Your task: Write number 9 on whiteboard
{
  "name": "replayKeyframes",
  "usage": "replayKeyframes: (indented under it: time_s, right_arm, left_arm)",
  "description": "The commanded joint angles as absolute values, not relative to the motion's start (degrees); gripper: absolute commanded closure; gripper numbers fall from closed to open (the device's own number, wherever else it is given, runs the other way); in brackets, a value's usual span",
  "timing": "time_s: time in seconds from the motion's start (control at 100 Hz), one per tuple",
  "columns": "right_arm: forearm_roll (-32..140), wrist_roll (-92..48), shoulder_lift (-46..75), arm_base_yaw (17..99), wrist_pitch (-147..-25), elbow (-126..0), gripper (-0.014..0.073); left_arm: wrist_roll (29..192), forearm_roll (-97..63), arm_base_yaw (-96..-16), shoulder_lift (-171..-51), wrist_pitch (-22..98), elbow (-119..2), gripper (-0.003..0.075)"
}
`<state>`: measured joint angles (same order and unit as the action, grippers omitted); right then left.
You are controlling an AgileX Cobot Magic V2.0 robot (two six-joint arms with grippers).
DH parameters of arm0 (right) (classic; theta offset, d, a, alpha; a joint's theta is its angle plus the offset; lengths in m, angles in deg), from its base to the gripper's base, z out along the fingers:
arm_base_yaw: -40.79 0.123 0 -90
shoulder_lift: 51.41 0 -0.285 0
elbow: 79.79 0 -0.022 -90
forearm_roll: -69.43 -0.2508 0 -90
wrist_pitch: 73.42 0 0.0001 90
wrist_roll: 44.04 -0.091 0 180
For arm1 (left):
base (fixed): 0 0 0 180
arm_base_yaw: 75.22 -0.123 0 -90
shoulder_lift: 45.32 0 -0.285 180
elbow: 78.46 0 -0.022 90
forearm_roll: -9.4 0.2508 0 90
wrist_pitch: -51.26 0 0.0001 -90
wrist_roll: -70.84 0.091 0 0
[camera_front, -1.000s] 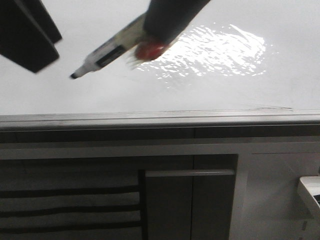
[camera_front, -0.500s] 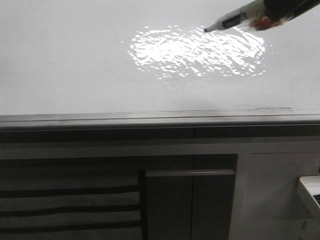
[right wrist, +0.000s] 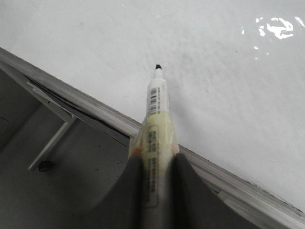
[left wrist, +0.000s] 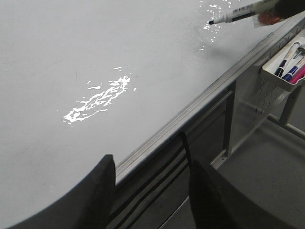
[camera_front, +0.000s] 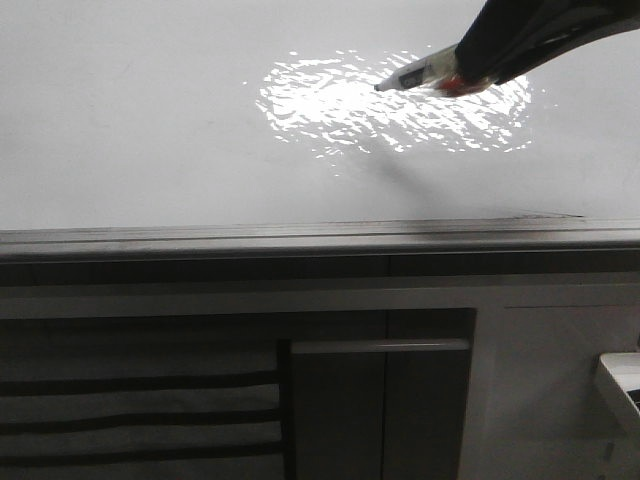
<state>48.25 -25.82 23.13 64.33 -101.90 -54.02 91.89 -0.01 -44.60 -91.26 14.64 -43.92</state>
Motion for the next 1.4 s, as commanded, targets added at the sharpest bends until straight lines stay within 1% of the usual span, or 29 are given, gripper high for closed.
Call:
replayKeyframes:
  time_s: [0.0,0.24,0.34,0.48,0.57,0.76,0.87,0.96,1.04,1.15,1.29,1.39]
  right_arm:
    - [47.06,-25.72,24.50,64.14,-97.15,-57.23,0.0638]
    - [47.51,-25.62,30.95,64.36,-94.24,-61.02,0.0638]
    - [48.16,-25.52,34.43,64.76,-98.25,-64.21,0.0638]
    - [51.89,-25.53,35.89,64.63,-104.70,-64.53,0.0638]
    - [53.01,-26.03,34.34,62.88,-105.88,-64.53,0.0638]
    - [52.35,-26.69,31.35,60.35,-101.63,-64.66,0.0638]
    - [52.35,-26.69,31.79,60.65,-102.88,-64.66,0.0638]
    - [51.57,-26.69,33.11,60.91,-106.53,-64.37,0.0638]
    - [47.89,-24.71,34.43,62.61,-107.50,-61.29,0.0638]
    - [47.88,-22.59,34.71,66.44,-106.79,-58.96,0.0638]
    - [47.44,-22.32,29.40,68.42,-107.75,-61.31,0.0638]
    - [47.44,-19.47,24.47,70.54,-108.12,-61.55,0.0638]
  left_arm:
    - [91.18,-0.80,-44.84,-91.06,18.76,-45.50,0.0388]
    - [91.18,-0.80,-44.84,-91.06,19.00,-45.50,0.0388]
    - [91.18,-0.80,-44.84,-91.06,19.86,-45.50,0.0388]
    - [91.18,-0.49,-44.84,-91.06,20.50,-45.50,0.0388]
    - [91.18,-0.08,-44.84,-91.06,20.50,-45.50,0.0388]
    - [91.18,-0.08,-44.84,-91.06,20.50,-45.50,0.0388]
    - [91.18,-0.08,-44.84,-91.06,20.60,-45.50,0.0388]
    - [91.28,0.02,-44.84,-91.06,20.90,-45.50,0.0388]
    - [91.28,0.02,-44.84,-91.06,21.29,-45.50,0.0388]
    - [91.68,0.16,-44.84,-91.18,21.40,-45.50,0.0388]
    - [94.89,-2.13,-44.73,-93.87,20.76,-47.31,0.0388]
    - [103.15,-8.67,-44.73,-98.32,15.50,-51.30,0.0388]
